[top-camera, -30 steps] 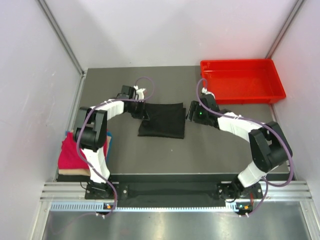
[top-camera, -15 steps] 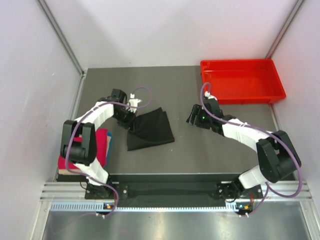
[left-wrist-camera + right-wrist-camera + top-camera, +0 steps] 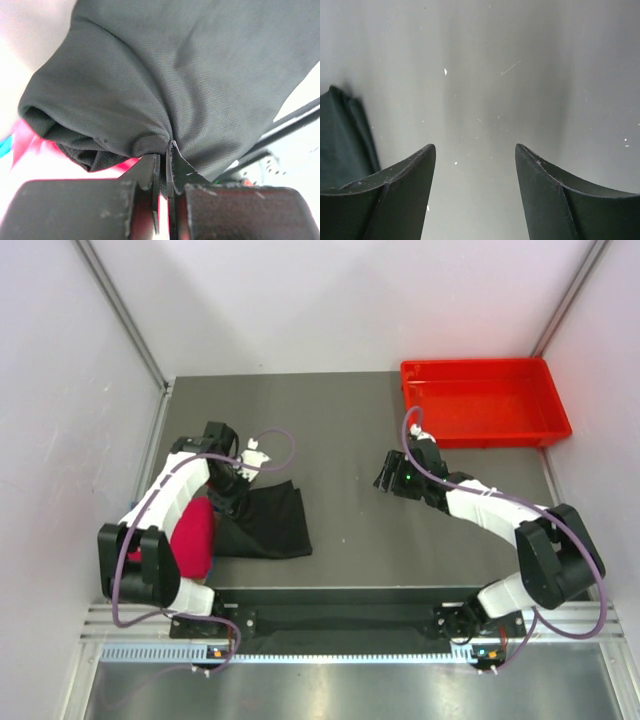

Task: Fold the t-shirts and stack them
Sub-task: Neatly place the folded tshirt to the corner

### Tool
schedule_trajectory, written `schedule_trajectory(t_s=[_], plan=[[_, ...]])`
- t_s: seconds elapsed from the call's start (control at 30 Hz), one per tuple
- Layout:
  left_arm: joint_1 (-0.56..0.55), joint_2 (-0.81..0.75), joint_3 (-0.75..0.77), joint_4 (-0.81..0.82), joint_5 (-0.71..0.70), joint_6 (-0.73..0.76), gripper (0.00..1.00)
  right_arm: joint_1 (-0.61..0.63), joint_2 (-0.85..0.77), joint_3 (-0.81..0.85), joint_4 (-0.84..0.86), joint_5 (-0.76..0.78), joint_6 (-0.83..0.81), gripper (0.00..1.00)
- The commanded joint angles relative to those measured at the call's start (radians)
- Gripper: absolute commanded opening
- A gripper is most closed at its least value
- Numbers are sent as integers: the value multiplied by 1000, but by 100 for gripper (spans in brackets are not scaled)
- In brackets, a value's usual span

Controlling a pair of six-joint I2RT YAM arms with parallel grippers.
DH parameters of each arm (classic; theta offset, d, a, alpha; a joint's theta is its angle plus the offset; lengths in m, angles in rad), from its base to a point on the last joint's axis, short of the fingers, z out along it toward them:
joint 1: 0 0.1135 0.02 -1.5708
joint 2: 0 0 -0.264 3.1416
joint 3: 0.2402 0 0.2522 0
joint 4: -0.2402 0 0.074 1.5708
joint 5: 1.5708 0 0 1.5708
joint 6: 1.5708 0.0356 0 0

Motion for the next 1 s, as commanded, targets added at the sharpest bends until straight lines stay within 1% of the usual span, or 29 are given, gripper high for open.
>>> schedule_trajectory(t_s=[0.0,0.17,0.23,0.3,0.6,0.8,0.83,0.97], plan=[[2,-93,61,-147,-75,55,0,10,-43,-4,43,-1,-7,65],[2,-160,90,-238,-164,61,0,10,-43,1,38,0,-18,65],[2,-192,98,-265,-172,64,0,8,-48,1,38,0,-18,65],[2,-223,102,-298,-226,62,0,8,-49,2,38,0,-22,66],[2,-308,122,-336,-454,53,0,8,-45,12,35,0,-37,66],[2,-354,158,-348,-549,38,0,7,-36,21,28,-1,-56,67],[2,-357,164,-354,-584,36,0,7,-34,24,28,0,-59,67],[2,-381,162,-367,-641,35,0,4,-29,29,28,0,-68,67]])
